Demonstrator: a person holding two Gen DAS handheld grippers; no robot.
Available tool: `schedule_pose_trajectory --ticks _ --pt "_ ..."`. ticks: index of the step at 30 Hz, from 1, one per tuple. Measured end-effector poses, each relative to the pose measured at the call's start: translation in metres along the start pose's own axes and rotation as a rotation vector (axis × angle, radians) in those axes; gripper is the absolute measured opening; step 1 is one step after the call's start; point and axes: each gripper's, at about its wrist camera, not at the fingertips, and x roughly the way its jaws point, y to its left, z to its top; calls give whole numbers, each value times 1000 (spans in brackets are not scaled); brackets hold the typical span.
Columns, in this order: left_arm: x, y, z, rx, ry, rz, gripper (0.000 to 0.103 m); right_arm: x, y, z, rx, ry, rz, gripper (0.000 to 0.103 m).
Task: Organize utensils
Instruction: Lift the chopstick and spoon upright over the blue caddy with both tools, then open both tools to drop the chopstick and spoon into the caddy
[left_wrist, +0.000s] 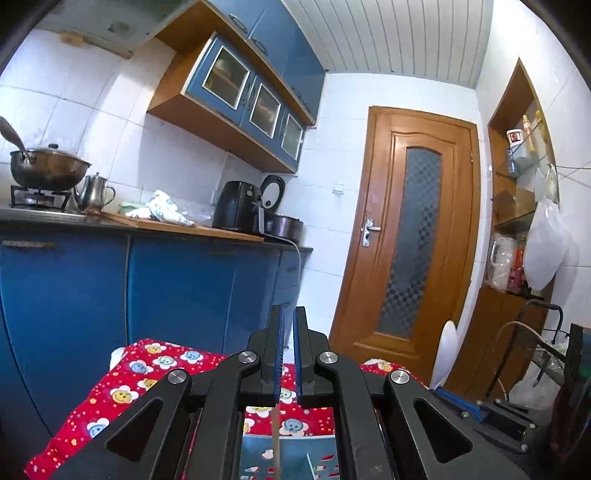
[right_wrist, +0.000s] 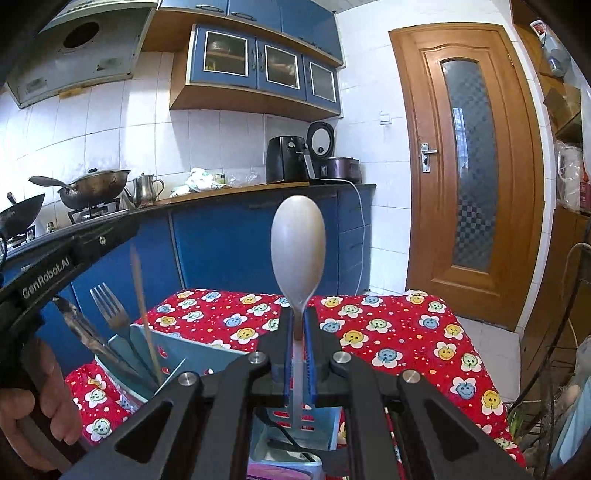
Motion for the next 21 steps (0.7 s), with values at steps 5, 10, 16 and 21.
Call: schedule_pose_trajectory --ticks 5,10,16,21 --pt "-1 -5 -3 26 29 -12 4 -1 -4 0 38 21 33 8" --pt "-4 -3 -1 10 84 -27 14 -5 -7 1 78 30 56 29" --pt "-18 1 6 -19 131 -42 34 -21 -5 6 97 5 75 36" --pt "-36 2 11 -16 174 -52 41 -40 -4 10 118 -14 96 41"
